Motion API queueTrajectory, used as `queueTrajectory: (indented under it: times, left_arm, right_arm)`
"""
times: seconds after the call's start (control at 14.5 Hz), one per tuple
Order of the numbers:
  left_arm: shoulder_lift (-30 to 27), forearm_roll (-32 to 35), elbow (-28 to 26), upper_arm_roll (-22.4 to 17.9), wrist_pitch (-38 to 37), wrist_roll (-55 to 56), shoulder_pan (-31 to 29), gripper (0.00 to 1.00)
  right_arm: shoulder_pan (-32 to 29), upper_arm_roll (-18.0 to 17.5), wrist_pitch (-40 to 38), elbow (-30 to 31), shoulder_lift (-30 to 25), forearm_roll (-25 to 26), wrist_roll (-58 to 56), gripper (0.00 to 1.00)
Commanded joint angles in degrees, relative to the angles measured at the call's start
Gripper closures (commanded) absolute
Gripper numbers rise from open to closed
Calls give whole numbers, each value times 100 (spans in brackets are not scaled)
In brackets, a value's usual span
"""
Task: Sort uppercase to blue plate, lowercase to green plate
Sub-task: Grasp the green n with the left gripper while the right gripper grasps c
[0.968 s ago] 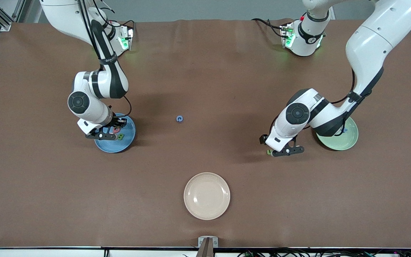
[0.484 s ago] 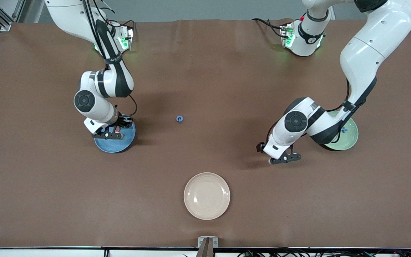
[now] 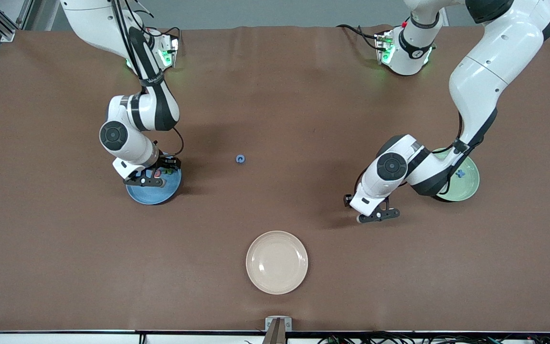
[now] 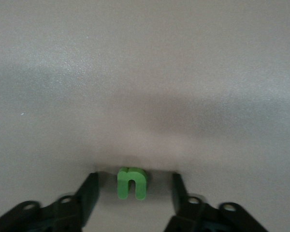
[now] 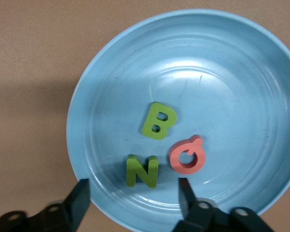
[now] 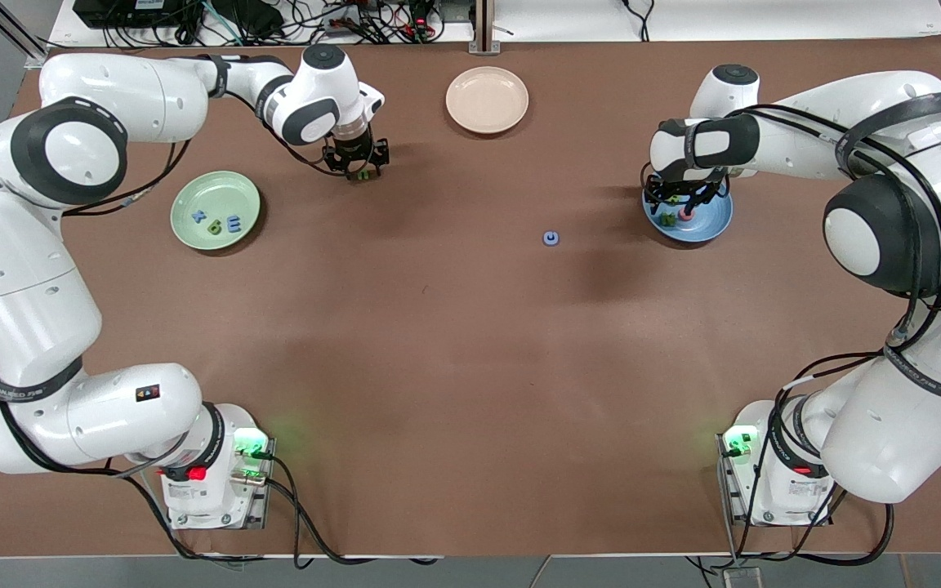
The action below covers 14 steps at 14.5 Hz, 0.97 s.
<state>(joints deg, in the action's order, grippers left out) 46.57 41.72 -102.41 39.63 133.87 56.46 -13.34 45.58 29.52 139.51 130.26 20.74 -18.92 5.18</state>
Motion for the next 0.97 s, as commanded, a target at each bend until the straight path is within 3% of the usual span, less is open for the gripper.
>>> queueTrajectory:
  times: [0.0,0.35,0.48,0.69,0.9]
  left_arm:
    - [63,12,98,-52,43,-3,59,50]
    - [45,12,116,-52,43,6,59,78]
    - [1,12,116,-52,17,6,50,83]
    - [-121,12,107,-34,-123,-38,-11,87]
    - [-385,-6,64,62,-589,-300,-160,90]
  right_arm:
    - [257,1,-152,-70,-114,-94,420,0]
    - [1021,-8,-214,-545,-61,-94,1914,0]
    - [1268,-42,-197,-712,26,-147,2249,0]
    - [1401,-323,-100,-931,290,-760,2286,0]
    - [1725,-368,408,-1020,685,-1026,2513,0]
